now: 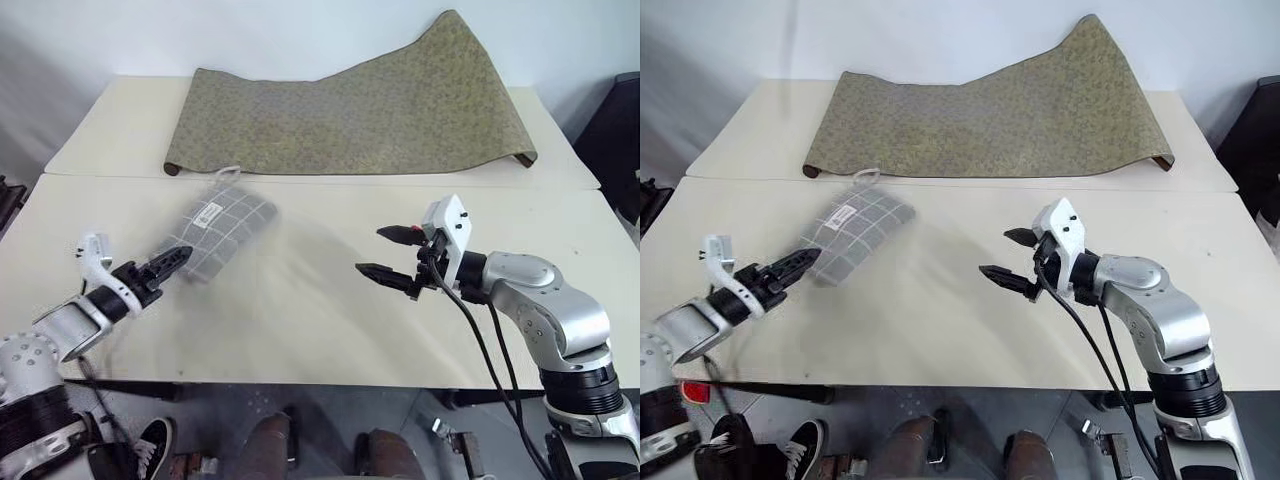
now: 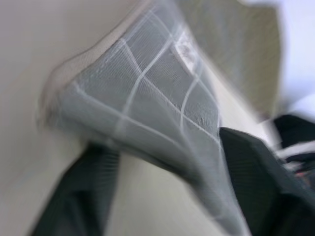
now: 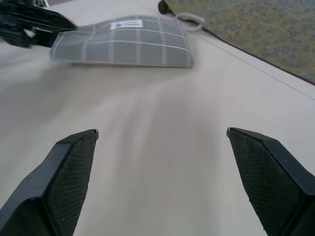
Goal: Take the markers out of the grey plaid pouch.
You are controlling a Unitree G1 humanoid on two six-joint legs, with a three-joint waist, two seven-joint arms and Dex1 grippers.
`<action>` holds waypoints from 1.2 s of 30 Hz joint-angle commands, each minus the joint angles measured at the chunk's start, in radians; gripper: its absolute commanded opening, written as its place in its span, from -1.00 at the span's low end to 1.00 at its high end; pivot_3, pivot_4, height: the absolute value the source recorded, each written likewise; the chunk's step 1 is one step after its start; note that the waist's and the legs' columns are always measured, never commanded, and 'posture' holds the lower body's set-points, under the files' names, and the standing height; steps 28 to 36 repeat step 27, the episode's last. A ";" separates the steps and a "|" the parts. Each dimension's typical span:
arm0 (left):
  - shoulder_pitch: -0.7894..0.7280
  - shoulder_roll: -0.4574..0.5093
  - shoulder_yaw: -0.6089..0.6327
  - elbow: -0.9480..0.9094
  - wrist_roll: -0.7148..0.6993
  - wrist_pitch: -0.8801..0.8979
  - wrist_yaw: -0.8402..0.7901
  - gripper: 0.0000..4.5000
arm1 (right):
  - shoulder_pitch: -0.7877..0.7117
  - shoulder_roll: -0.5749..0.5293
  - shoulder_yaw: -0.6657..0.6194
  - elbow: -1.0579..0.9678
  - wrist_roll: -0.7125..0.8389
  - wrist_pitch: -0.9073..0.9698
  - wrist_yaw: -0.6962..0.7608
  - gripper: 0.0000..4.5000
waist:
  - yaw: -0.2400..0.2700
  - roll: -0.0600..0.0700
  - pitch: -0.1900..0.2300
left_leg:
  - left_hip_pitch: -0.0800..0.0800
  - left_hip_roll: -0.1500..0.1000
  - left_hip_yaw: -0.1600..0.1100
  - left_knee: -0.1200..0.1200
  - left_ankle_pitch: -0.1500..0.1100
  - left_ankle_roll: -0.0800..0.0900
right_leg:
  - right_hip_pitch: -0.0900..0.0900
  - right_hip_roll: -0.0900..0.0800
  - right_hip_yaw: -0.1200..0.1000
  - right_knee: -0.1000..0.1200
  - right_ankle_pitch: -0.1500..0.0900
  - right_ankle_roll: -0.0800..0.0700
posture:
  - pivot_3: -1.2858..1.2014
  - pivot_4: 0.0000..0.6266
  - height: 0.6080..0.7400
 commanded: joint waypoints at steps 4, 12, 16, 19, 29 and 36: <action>0.246 0.136 -0.073 -0.274 0.194 -0.296 -0.275 0.76 | 0.054 -0.058 -0.053 -0.021 0.001 -0.037 0.026 0.97 | -0.001 -0.001 -0.001 | 0.000 0.000 0.006 -0.006 0.000 -0.001 | -0.005 -0.001 0.004 -0.002 0.000 0.000 | 0.03 -0.52 1.00; 0.352 0.174 0.015 -0.278 0.321 -0.498 -0.360 0.76 | 0.079 -0.076 -0.222 0.176 -0.113 -0.200 -0.139 0.97 | 0.007 -0.001 -0.001 | -0.001 0.005 0.017 -0.007 0.000 -0.001 | -0.013 -0.001 0.009 -0.003 0.000 -0.001 | 0.03 -0.52 1.00; 0.400 0.137 0.041 -0.307 0.320 -0.569 -0.417 0.76 | 0.036 -0.045 -0.304 0.306 -0.157 -0.269 -0.272 0.97 | 0.004 -0.001 -0.001 | -0.001 0.006 0.019 -0.007 -0.001 -0.001 | -0.013 -0.001 0.010 -0.003 0.000 -0.002 | 0.03 -0.52 1.00; 0.430 0.103 0.020 -0.337 0.325 -0.586 -0.413 0.76 | -0.003 -0.030 -0.345 0.425 -0.208 -0.342 -0.382 0.97 | -0.006 -0.001 -0.001 | -0.001 0.007 0.019 -0.007 -0.001 -0.001 | -0.014 -0.001 0.010 -0.002 0.000 -0.002 | 0.03 -0.52 1.00; 0.572 0.021 -0.023 -0.411 0.393 -0.714 -0.470 0.76 | -0.005 -0.051 -0.383 0.622 -0.321 -0.475 -0.552 0.97 | -0.019 -0.001 -0.001 | 0.000 0.007 0.019 -0.006 0.002 0.005 | -0.013 -0.001 0.010 0.001 0.000 -0.003 | 0.03 -0.52 1.00; 0.572 0.021 -0.023 -0.411 0.393 -0.714 -0.470 0.76 | -0.005 -0.051 -0.383 0.622 -0.321 -0.475 -0.552 0.97 | -0.019 -0.001 -0.001 | 0.000 0.007 0.019 -0.006 0.002 0.005 | -0.013 -0.001 0.010 0.001 0.000 -0.003 | 0.03 -0.52 1.00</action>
